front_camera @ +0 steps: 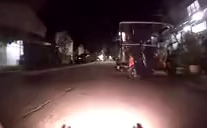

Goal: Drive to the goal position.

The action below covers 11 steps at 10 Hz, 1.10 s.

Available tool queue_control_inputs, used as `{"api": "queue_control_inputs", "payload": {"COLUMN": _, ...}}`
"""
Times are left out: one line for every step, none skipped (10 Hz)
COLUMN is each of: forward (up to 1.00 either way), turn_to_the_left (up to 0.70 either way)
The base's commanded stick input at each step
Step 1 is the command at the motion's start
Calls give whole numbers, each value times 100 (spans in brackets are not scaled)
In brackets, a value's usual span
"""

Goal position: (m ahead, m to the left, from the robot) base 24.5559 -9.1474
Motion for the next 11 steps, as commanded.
{"api": "queue_control_inputs", "payload": {"forward": 60, "turn_to_the_left": 0}}
{"api": "queue_control_inputs", "payload": {"forward": 60, "turn_to_the_left": 0}}
{"api": "queue_control_inputs", "payload": {"forward": 60, "turn_to_the_left": 0}}
{"api": "queue_control_inputs", "payload": {"forward": 60, "turn_to_the_left": -2}}
{"api": "queue_control_inputs", "payload": {"forward": 60, "turn_to_the_left": -14}}
{"api": "queue_control_inputs", "payload": {"forward": 60, "turn_to_the_left": -14}}
{"api": "queue_control_inputs", "payload": {"forward": 60, "turn_to_the_left": -15}}
{"api": "queue_control_inputs", "payload": {"forward": 60, "turn_to_the_left": 0}}
{"api": "queue_control_inputs", "payload": {"forward": 60, "turn_to_the_left": 0}}
{"api": "queue_control_inputs", "payload": {"forward": 60, "turn_to_the_left": 0}}
{"api": "queue_control_inputs", "payload": {"forward": 60, "turn_to_the_left": 0}}
